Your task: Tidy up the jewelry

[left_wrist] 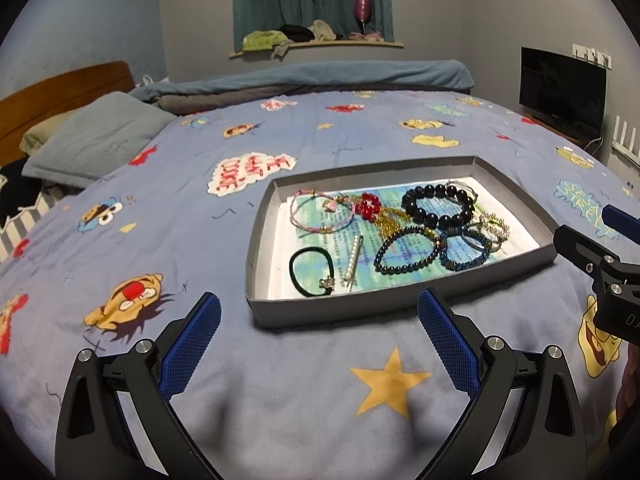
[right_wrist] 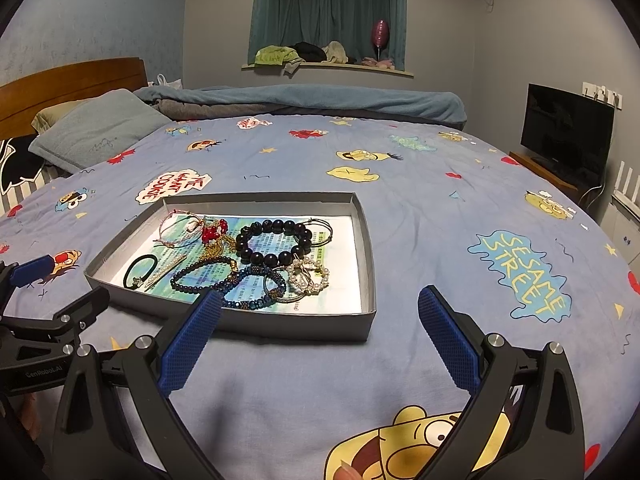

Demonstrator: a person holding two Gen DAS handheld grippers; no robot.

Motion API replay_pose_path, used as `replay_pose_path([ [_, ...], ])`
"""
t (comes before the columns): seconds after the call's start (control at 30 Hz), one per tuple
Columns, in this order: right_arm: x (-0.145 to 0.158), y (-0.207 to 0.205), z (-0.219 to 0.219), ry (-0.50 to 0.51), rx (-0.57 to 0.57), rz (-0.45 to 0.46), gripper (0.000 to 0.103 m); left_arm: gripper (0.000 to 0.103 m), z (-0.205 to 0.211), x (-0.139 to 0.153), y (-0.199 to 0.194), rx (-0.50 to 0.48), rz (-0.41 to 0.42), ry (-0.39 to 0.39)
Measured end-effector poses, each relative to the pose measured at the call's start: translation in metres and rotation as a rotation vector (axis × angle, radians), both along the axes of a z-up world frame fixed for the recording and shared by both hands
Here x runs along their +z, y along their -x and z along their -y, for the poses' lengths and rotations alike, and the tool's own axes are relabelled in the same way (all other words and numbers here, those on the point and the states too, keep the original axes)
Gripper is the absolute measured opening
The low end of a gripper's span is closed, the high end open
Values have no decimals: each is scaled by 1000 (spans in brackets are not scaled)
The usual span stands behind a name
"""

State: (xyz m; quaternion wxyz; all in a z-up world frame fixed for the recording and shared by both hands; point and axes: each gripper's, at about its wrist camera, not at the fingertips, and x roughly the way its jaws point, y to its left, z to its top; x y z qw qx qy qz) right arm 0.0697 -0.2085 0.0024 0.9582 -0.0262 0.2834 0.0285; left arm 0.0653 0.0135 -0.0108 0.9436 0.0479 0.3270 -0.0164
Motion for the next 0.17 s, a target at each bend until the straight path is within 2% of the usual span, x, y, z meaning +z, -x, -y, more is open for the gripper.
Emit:
replay_pose_path([
  [0.17,0,0,1,-1,0,-1,98,98,-4,-2,-3,12,-15,10],
])
